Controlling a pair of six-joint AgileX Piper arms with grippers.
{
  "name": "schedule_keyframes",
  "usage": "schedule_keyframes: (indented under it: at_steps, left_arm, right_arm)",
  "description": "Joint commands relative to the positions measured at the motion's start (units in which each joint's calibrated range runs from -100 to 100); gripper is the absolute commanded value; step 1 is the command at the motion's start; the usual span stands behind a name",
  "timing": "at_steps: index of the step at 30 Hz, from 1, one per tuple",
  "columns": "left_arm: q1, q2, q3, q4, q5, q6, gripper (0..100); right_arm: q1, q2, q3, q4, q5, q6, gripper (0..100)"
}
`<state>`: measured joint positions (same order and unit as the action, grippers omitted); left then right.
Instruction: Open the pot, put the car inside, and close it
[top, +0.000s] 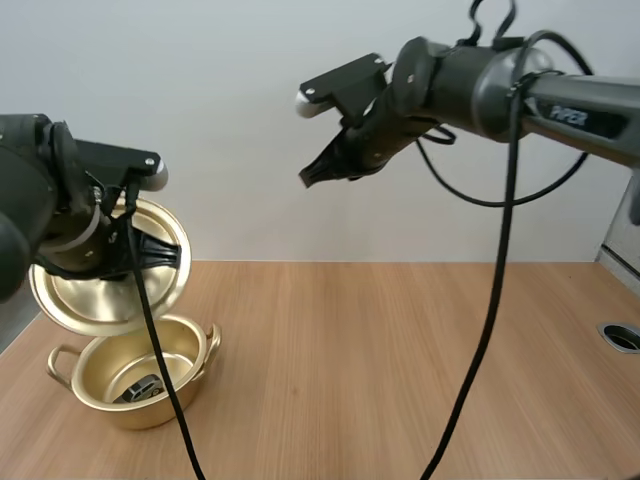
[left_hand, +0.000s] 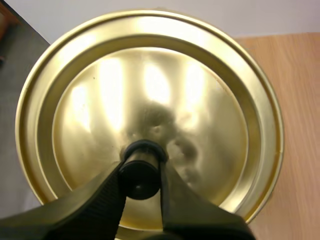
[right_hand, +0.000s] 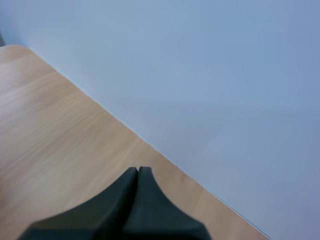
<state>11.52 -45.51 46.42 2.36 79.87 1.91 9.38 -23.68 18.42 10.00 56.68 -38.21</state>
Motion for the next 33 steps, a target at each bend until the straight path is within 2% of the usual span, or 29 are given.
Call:
schedule_keyframes:
  at_steps: [1,11,26,27,29,31,32,33]
  left_arm:
    - [-0.01,5.76,0.08,-2.68,5.28,7.09,0]
    - [0.29,17.94,0.08,-2.36,7.56,8.69,0]
    - [0.29,33.16,0.08,0.11,2.51,8.33,1]
    - [0.29,34.00,0.08,0.11,2.51,8.67,5]
    - [0.29,35.30,0.08,0.11,2.51,9.34,28]
    - [0.29,35.81,-0.04,0.11,1.82,9.70,61]
    - [0.29,35.81,-0.19,0.11,1.81,9.70,84]
    - [0.29,35.65,-0.48,0.11,1.81,10.20,100]
  right_arm:
    - [-2.85,-4.39,0.04,-0.29,0.40,-0.07,0]
    - [-2.85,-11.06,0.04,-0.73,5.01,-0.07,0]
    - [-2.85,-11.53,0.04,-3.37,9.89,-0.07,0]
    - [-2.85,-11.53,0.04,-3.37,9.89,-0.07,0]
    - [-2.85,-11.53,0.04,-3.37,9.89,-0.07,0]
    - [-2.85,-11.53,0.04,-3.68,9.92,-0.07,0]
    - [-2.85,-11.53,0.04,-4.09,9.92,-0.07,0]
    - [-2.85,-11.53,0.04,-4.62,9.92,-0.07,0]
